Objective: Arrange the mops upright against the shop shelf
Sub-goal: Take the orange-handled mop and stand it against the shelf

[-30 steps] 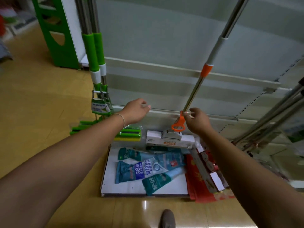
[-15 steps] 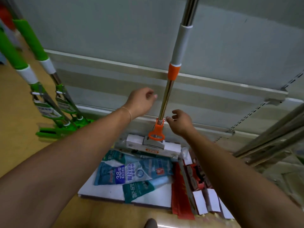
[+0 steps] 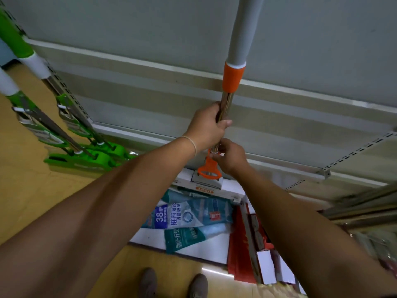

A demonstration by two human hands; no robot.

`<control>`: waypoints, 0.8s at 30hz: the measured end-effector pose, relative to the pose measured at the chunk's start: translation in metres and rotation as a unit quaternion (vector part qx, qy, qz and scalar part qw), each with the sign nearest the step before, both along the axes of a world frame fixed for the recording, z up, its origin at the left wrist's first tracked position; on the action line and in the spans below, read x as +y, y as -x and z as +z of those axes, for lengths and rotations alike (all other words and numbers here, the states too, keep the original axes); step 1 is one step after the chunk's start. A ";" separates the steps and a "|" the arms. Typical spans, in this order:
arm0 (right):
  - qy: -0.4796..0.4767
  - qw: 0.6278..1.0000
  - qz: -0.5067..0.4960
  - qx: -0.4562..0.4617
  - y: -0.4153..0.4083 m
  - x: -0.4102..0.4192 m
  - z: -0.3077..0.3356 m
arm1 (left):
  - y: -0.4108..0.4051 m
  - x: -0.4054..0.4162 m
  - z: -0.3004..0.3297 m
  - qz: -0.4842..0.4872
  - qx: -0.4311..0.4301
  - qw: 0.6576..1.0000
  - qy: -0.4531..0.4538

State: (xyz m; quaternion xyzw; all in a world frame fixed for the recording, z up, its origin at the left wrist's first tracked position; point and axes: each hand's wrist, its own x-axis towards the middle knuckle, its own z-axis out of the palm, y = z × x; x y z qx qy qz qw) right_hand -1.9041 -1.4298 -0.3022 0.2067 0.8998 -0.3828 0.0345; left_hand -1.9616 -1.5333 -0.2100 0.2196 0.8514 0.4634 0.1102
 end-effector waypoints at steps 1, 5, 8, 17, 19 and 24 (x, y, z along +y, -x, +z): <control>0.001 1.000 -0.005 0.001 0.003 0.001 -0.001 | 0.000 0.001 -0.001 0.008 0.012 1.000 0.001; -0.005 1.000 -0.002 -0.006 0.012 0.004 -0.005 | 0.001 0.002 -0.003 0.014 0.042 0.999 -0.003; -0.001 1.000 -0.008 0.000 0.014 -0.001 -0.007 | 0.002 0.002 -0.004 0.023 0.056 0.998 -0.001; 0.013 1.000 -0.004 0.017 -0.002 -0.028 -0.016 | -0.006 -0.009 -0.011 0.033 0.061 0.998 -0.006; 0.008 1.000 -0.004 0.019 -0.008 -0.031 -0.016 | -0.011 -0.011 -0.012 0.034 0.062 0.997 -0.008; 0.011 0.999 -0.003 0.032 -0.026 -0.036 -0.016 | -0.023 -0.015 -0.011 0.032 0.061 0.998 -0.009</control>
